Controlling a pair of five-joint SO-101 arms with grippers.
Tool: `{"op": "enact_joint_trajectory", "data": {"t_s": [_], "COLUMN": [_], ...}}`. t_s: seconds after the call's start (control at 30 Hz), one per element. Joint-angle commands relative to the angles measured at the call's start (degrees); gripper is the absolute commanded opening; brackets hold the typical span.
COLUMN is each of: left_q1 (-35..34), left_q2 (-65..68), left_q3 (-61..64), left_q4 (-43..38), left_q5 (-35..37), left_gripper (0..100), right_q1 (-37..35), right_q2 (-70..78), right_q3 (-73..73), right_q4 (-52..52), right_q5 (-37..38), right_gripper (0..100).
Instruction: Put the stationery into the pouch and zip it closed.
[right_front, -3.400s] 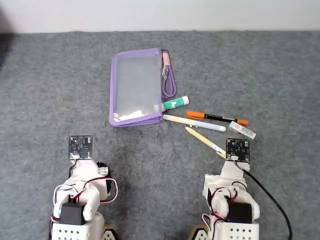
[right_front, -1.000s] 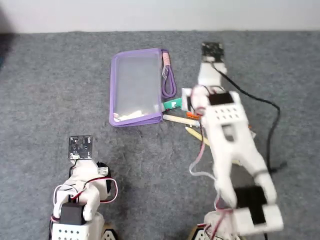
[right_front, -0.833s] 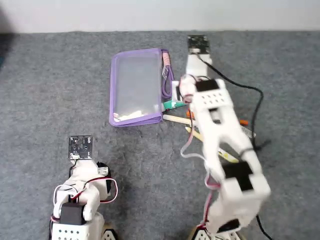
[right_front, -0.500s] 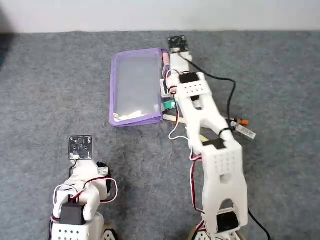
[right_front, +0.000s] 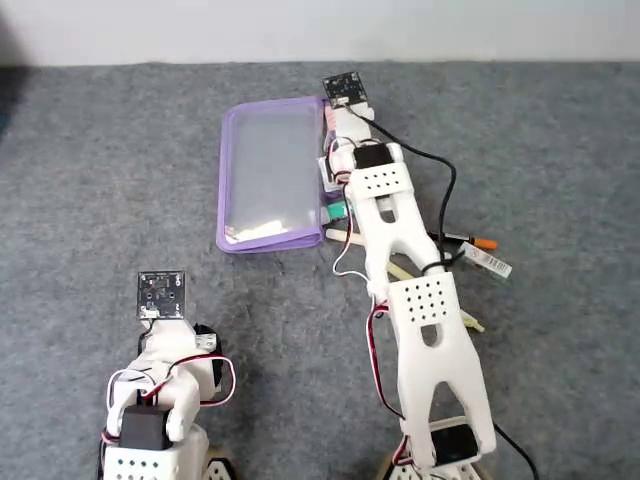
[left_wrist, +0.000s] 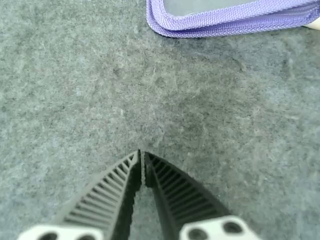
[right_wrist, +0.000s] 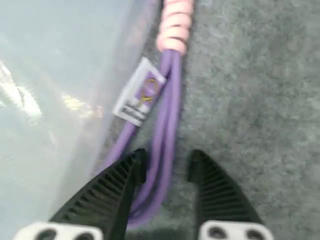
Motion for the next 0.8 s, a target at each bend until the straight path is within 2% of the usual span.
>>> {"op": "enact_joint_trajectory", "data": {"t_s": [0.0, 0.4, 0.57, 0.77], "left_q1": [-0.26, -0.26, -0.26, -0.26], "left_q2": [-1.14, -1.14, -1.14, -1.14], "left_q3": [-0.31, -0.31, -0.31, -0.31], "left_q4": [0.44, 0.44, 0.44, 0.44], "left_q5": [-0.44, -0.44, -0.44, -0.44], "left_gripper": [1, 1, 1, 1], "right_q1": [-0.92, -2.33, -3.21, -2.07], "right_q2": [1.98, 2.33, -1.63, -7.25], "right_q3": [-6.86, -28.13, -27.96, -27.69], "right_q4": [5.49, 28.62, 39.16, 39.6], "right_q5": [1.05, 0.97, 1.05, 1.05], "right_gripper": [1.2, 0.8, 0.8, 0.7]}}
